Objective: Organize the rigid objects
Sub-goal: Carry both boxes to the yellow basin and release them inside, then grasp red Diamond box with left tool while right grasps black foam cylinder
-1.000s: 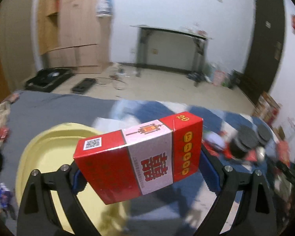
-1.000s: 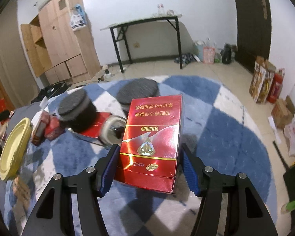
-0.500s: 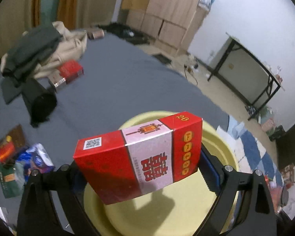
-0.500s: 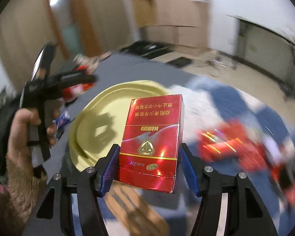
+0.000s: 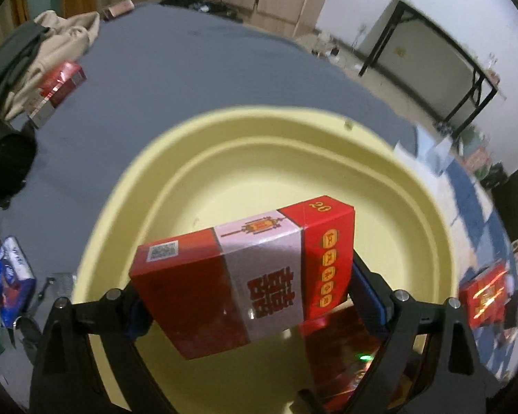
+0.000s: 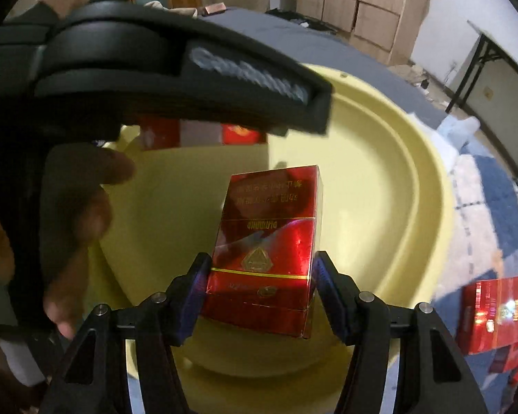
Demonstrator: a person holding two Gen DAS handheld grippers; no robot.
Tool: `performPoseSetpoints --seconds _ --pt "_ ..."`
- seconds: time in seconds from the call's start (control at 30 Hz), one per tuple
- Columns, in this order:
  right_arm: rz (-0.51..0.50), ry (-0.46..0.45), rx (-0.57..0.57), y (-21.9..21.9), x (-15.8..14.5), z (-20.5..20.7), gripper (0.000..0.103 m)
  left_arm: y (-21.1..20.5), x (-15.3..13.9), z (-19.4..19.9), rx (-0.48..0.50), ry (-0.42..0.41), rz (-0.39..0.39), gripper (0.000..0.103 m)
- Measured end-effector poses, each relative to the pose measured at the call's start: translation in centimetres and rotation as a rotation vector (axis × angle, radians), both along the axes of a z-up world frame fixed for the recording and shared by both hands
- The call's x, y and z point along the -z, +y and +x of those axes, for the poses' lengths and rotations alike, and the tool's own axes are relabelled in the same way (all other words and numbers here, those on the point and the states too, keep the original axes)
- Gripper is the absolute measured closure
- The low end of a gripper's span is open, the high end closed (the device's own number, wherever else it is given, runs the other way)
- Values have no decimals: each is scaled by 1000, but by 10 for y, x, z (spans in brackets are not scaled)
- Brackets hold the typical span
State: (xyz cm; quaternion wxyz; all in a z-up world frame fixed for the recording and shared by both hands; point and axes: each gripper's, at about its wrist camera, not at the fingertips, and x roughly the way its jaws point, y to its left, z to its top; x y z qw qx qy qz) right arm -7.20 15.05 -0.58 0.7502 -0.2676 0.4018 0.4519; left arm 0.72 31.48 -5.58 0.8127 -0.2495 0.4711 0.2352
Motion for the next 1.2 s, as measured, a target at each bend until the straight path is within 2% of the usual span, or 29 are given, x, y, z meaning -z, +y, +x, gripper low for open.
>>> performPoseSetpoints --seconds 0.13,0.27,0.3,0.33,0.4,0.5,0.6,0.7,0.77,0.83,0.9,0.97,1.03,1.1,1.17,1.2 --pt "5 -3 8 8 0 6 43 1 8 4 -26 54 30 9" --pt "4 -17 -7 8 1 5 40 5 5 0 -39 37 -4 8" --pt "7 -18 -11 5 2 5 38 4 1 -1 -40 36 -3 5" --pt "17 -11 -15 4 0 2 29 5 -7 -5 -45 17 4 3" --pt "28 1 -16 -17 -4 -7 24 8 -26 -16 -70 -54 -7 0" --pt "73 -36 15 -50 -34 -11 6 4 -61 -37 -106 -147 47 0" --pt "137 -56 102 -99 -71 -7 5 -9 -94 -51 -97 -259 99 0" --pt "231 -114 276 -178 -112 1 0 -40 -118 -47 17 -403 123 0" --pt "297 -164 423 -237 -127 4 0 -65 -126 -36 83 -439 152 0" --pt "336 -197 592 -302 -130 10 0 -95 -123 -13 192 -401 152 0" --pt "333 -187 704 -347 -124 16 0 -116 -117 2 297 -342 146 0" --pt "317 -198 816 -388 -116 27 0 -145 -112 17 412 -343 167 0" --pt "350 -212 880 -418 -111 31 0 -169 -102 28 512 -338 185 0" --pt "403 -157 909 -442 -101 42 0 -185 -93 34 564 -327 191 0" --pt "404 -134 935 -454 -91 51 0 -201 -85 41 596 -314 209 0" --pt "403 -135 946 -460 -89 55 0 -205 -79 46 601 -282 220 0"
